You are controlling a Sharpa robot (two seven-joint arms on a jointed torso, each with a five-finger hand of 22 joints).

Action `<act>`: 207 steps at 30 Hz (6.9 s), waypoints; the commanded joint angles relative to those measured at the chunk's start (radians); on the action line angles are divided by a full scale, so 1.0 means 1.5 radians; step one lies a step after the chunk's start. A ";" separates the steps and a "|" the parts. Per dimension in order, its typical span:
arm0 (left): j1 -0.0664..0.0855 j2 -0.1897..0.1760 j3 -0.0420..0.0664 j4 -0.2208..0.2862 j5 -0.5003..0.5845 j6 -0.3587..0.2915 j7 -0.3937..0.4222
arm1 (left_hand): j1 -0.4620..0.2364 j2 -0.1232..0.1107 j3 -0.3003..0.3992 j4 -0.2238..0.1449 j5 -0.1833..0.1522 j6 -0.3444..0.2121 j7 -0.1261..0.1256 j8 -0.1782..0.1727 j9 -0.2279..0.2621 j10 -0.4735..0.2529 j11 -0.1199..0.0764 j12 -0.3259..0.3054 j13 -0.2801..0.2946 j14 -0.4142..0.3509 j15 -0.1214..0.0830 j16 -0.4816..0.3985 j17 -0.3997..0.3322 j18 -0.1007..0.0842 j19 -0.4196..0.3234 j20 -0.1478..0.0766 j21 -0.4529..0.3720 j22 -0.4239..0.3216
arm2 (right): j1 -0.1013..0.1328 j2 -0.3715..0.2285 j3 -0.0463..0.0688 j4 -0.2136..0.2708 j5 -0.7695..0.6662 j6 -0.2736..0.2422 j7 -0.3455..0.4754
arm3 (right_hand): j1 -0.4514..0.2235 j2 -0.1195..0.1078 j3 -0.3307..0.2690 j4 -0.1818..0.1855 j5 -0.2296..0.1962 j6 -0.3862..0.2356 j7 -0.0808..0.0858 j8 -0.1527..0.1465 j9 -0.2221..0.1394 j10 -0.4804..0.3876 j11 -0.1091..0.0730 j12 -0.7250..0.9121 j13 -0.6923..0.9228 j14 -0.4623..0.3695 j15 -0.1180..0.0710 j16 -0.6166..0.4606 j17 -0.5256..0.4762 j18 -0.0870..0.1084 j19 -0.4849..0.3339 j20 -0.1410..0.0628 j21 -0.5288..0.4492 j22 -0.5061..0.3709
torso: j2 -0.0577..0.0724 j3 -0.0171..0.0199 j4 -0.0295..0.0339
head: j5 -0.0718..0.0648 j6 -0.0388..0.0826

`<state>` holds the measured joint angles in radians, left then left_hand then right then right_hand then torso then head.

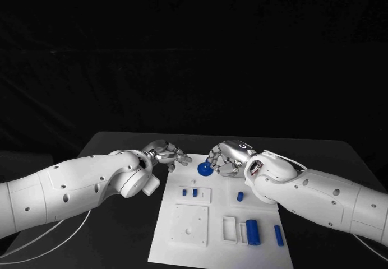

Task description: Assemble the parts on the task board

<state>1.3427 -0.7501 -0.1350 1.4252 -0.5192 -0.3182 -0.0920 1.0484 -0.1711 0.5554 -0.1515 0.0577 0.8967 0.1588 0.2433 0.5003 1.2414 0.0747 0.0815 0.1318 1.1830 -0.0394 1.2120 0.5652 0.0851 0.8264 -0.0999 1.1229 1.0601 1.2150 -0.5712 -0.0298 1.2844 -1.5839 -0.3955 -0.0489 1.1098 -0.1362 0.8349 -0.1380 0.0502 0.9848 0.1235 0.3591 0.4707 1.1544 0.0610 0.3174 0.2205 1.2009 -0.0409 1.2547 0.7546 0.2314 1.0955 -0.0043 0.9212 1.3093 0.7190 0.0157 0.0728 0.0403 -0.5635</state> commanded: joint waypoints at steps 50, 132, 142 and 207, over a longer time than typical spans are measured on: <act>0.001 0.025 -0.003 -0.004 0.136 -0.031 -0.054 | 0.015 -0.028 0.010 0.030 -0.004 -0.018 0.006 0.010 -0.003 -0.015 0.006 -0.007 -0.010 0.012 0.006 -0.010 -0.005 0.027 0.009 -0.018 -0.004 -0.004 | 0.002 -0.030 0.001 0.057 -0.009 0.082 -0.022 | -0.004 -0.030 -0.022 -0.022 0.000 -0.017 0.009 -0.010 -0.005 0.002 0.002 0.011 0.008 0.000 -0.004 -0.001 -0.002 0.020 0.002 -0.003 0.002 0.008 | -0.002 -0.0012 0.0005 | -0.002 0.000; -0.016 0.017 -0.004 -0.032 0.120 -0.013 0.006 | 0.029 -0.003 -0.002 -0.003 -0.003 -0.021 0.006 0.016 -0.007 -0.008 0.004 -0.006 -0.013 0.016 0.004 -0.011 -0.004 0.026 0.014 -0.020 -0.005 -0.006 | -0.012 -0.083 -0.068 0.205 -0.182 0.226 -0.131 | -0.017 -0.062 -0.113 -0.037 -0.001 0.029 -0.021 -0.009 0.005 -0.053 -0.053 0.599 0.530 0.043 -0.054 0.060 0.110 0.020 0.051 -0.032 0.065 0.011 | -0.023 -0.0063 -0.0111 | 0.005 -0.070; -0.016 0.016 -0.004 -0.032 0.119 -0.011 0.006 | 0.028 -0.003 -0.002 -0.003 -0.003 -0.021 0.006 0.016 -0.007 -0.008 0.004 -0.006 -0.014 0.017 0.004 -0.011 -0.004 0.026 0.014 -0.020 -0.005 -0.006 | -0.016 -0.075 -0.069 0.190 -0.190 0.226 -0.132 | -0.020 -0.062 -0.113 -0.034 -0.001 0.030 -0.021 -0.009 0.005 -0.052 -0.053 0.598 0.530 0.043 -0.055 0.059 0.111 0.020 0.051 -0.032 0.065 0.011 | -0.023 -0.0065 -0.0108 | 0.006 -0.070; -0.016 0.012 -0.005 -0.025 0.103 -0.005 0.004 | 0.025 -0.001 -0.004 -0.006 -0.003 -0.026 0.008 0.014 -0.010 -0.009 0.005 -0.007 -0.015 0.018 0.005 -0.011 -0.004 0.026 0.016 -0.020 -0.006 -0.006 | -0.030 -0.059 -0.093 0.174 -0.242 0.238 -0.152 | -0.106 -0.004 0.031 -0.047 0.235 0.050 -0.026 -0.010 0.007 -0.024 -0.058 0.584 0.548 0.060 -0.059 0.040 0.145 0.020 0.060 -0.030 0.084 0.008 | -0.023 -0.0071 -0.0110 | 0.006 -0.078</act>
<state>1.3176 -0.7327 -0.1429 1.3851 -0.3604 -0.3386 -0.0960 1.0888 -0.1808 0.5491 -0.1539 0.0532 0.8644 0.1693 0.2606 0.4870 1.2304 0.0775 0.0696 0.1110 1.2038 -0.0317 1.2004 0.5587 0.0853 0.8473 -0.1032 1.1189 1.0513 1.1837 -0.6592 -0.1584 1.5540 -1.9228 -0.0856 -0.2618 0.9527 -0.1473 0.8795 -0.2053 0.3990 1.0388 0.0708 0.3395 0.4799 1.1123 -0.0255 1.1953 1.0424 1.2863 -0.1262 1.3186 0.9717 0.2391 1.1760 -0.0486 1.0445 1.3091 0.6848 0.0051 0.0562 0.0498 -0.6806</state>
